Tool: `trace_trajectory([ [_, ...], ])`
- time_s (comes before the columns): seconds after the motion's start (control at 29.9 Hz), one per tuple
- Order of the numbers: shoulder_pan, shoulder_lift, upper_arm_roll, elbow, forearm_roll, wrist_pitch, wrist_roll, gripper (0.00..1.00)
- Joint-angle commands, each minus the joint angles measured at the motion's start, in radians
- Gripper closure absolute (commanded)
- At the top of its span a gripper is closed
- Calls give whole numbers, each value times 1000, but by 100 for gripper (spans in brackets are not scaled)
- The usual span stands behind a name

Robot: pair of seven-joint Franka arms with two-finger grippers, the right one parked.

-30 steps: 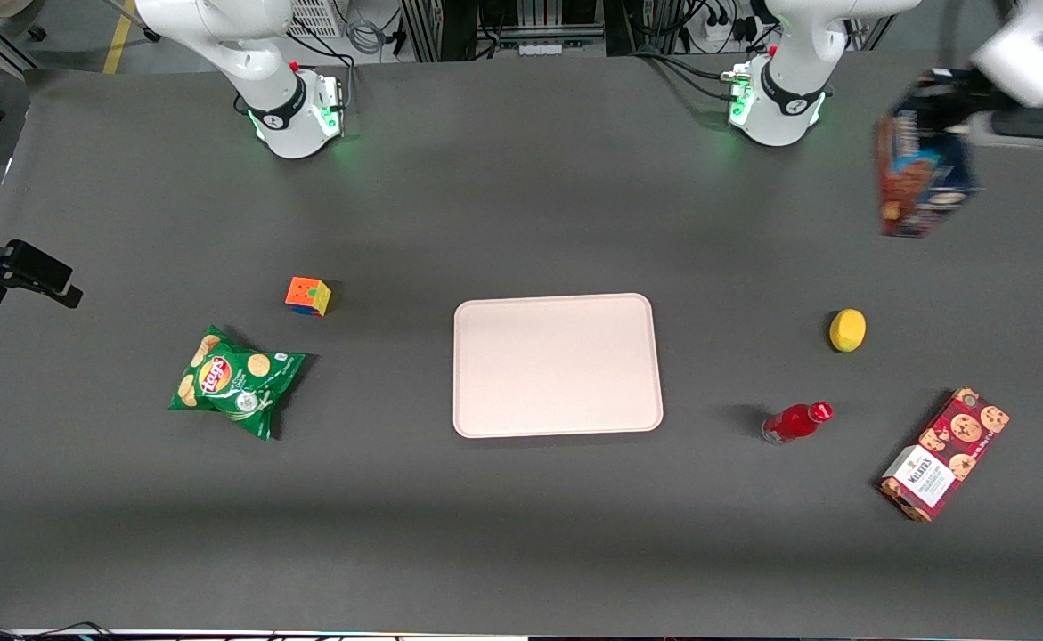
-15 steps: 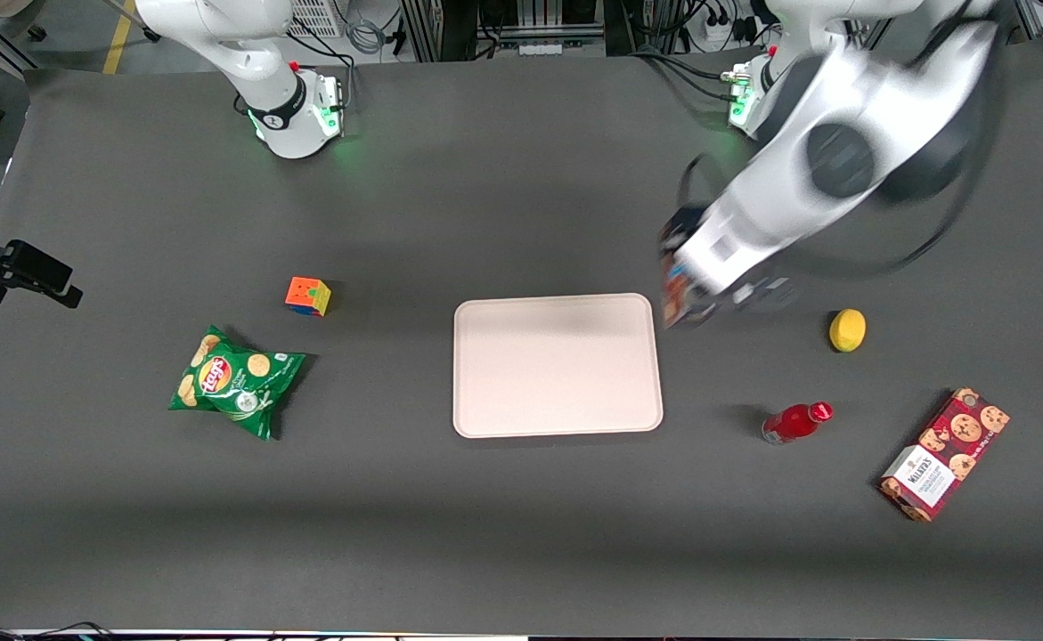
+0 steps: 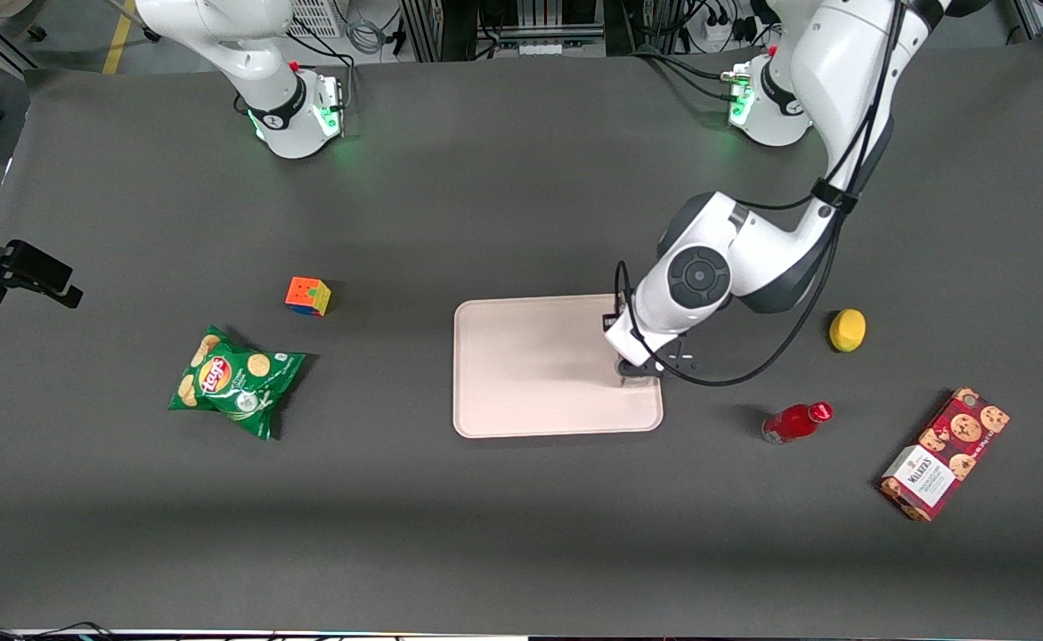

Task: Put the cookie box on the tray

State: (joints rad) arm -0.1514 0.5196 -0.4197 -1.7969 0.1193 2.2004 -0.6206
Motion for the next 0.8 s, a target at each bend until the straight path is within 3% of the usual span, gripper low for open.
trace_trajectory([
  [0.0, -5, 13, 7, 13, 28, 41, -25, 0],
  [0.13, -1, 2, 15, 22, 28, 18, -19, 0],
  [0.33, 38, -131, 13, 27, 25, -99, -8, 0],
  [0.57, 111, -369, 15, 47, 2, -333, 15, 0],
  [0.77, 228, -486, 18, 145, -30, -580, 206, 0],
])
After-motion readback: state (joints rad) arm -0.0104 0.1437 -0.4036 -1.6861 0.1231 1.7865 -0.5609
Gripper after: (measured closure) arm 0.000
